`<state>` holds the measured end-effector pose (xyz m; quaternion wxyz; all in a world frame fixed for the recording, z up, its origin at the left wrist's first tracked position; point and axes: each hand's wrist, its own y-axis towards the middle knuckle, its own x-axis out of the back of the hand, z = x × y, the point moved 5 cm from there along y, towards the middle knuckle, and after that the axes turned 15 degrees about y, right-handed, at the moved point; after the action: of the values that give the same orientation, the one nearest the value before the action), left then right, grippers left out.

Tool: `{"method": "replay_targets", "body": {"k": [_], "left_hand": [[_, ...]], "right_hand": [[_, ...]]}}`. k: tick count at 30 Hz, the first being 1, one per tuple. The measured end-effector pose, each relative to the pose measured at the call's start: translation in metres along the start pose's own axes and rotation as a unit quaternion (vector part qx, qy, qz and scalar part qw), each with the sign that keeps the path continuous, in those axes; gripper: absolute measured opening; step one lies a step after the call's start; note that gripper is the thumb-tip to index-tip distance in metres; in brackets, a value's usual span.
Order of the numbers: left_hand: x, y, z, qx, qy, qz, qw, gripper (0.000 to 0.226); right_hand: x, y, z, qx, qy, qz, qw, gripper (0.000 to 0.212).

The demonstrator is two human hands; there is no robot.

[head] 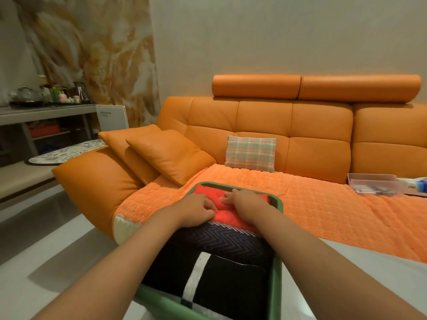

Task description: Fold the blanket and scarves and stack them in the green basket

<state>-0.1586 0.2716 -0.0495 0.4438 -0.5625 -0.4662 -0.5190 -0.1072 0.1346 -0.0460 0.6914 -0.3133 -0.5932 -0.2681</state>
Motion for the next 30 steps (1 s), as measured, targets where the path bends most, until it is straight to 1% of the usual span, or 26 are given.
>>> {"method": "replay_targets", "body": {"k": [1, 2, 3, 4, 5, 6, 7, 9, 10, 11, 13, 14, 16, 18, 20, 23, 26, 28, 30], "left_hand": [[0.002, 0.001, 0.000, 0.004, -0.010, 0.004, 1.000, 0.026], [0.006, 0.003, -0.002, 0.010, -0.008, -0.002, 1.000, 0.029], [0.012, 0.005, -0.003, 0.019, 0.014, -0.023, 0.999, 0.035], [0.020, 0.009, -0.006, 0.030, 0.061, -0.067, 0.995, 0.037], [0.026, 0.014, -0.007, 0.041, 0.109, -0.119, 0.986, 0.032], [0.028, 0.018, -0.011, 0.050, 0.134, -0.146, 0.979, 0.029], [0.025, 0.022, -0.013, 0.056, 0.146, -0.127, 0.980, 0.036], [0.006, 0.030, -0.014, 0.057, 0.116, -0.013, 0.992, 0.056], [-0.002, 0.031, -0.013, 0.062, 0.088, 0.043, 0.993, 0.061], [-0.009, 0.032, -0.010, 0.072, 0.056, 0.082, 0.992, 0.063], [-0.015, 0.035, -0.001, 0.086, 0.005, 0.110, 0.990, 0.065], [-0.016, 0.037, 0.001, 0.088, -0.001, 0.105, 0.991, 0.065], [-0.016, 0.041, 0.002, 0.094, 0.029, 0.087, 0.991, 0.063], [-0.010, 0.039, -0.002, 0.095, 0.104, 0.054, 0.989, 0.062], [-0.005, 0.037, -0.002, 0.099, 0.135, 0.018, 0.986, 0.064], [-0.010, 0.036, 0.003, 0.099, 0.100, 0.042, 0.989, 0.072], [-0.011, 0.038, 0.003, 0.104, 0.092, 0.049, 0.989, 0.074], [-0.006, 0.038, 0.002, 0.107, 0.088, 0.033, 0.990, 0.073], [0.002, 0.032, 0.003, 0.112, 0.076, -0.004, 0.991, 0.072]], "right_hand": [[-0.002, 0.002, 0.000, -0.007, -0.011, 0.015, 1.000, 0.069], [-0.004, 0.005, 0.000, -0.014, -0.016, 0.029, 0.999, 0.072], [-0.005, 0.006, 0.000, -0.019, -0.012, 0.038, 0.999, 0.074], [-0.006, 0.004, 0.000, -0.021, -0.002, 0.040, 0.999, 0.076], [-0.007, 0.002, 0.000, -0.018, 0.013, 0.035, 0.999, 0.076], [-0.007, -0.002, -0.001, -0.014, 0.038, 0.030, 0.999, 0.075], [-0.007, -0.007, -0.003, -0.010, 0.072, 0.024, 0.997, 0.074], [-0.004, -0.014, -0.010, -0.011, 0.137, 0.009, 0.991, 0.073], [-0.004, -0.017, -0.013, -0.017, 0.157, 0.001, 0.987, 0.073], [-0.005, -0.021, -0.017, -0.030, 0.171, -0.010, 0.985, 0.071], [-0.012, -0.027, -0.026, -0.076, 0.178, -0.031, 0.981, 0.065], [-0.018, -0.032, -0.030, -0.104, 0.176, -0.033, 0.978, 0.067], [-0.025, -0.039, -0.034, -0.144, 0.168, -0.026, 0.975, 0.079], [-0.026, -0.040, -0.035, -0.157, 0.156, -0.019, 0.975, 0.084], [-0.023, -0.040, -0.035, -0.161, 0.152, -0.032, 0.975, 0.083], [-0.023, -0.043, -0.037, -0.171, 0.147, -0.058, 0.973, 0.078], [-0.023, -0.043, -0.040, -0.176, 0.151, -0.048, 0.972, 0.077], [-0.021, -0.042, -0.038, -0.178, 0.152, -0.045, 0.971, 0.076], [-0.019, -0.046, -0.037, -0.168, 0.176, -0.059, 0.968, 0.074]]}}
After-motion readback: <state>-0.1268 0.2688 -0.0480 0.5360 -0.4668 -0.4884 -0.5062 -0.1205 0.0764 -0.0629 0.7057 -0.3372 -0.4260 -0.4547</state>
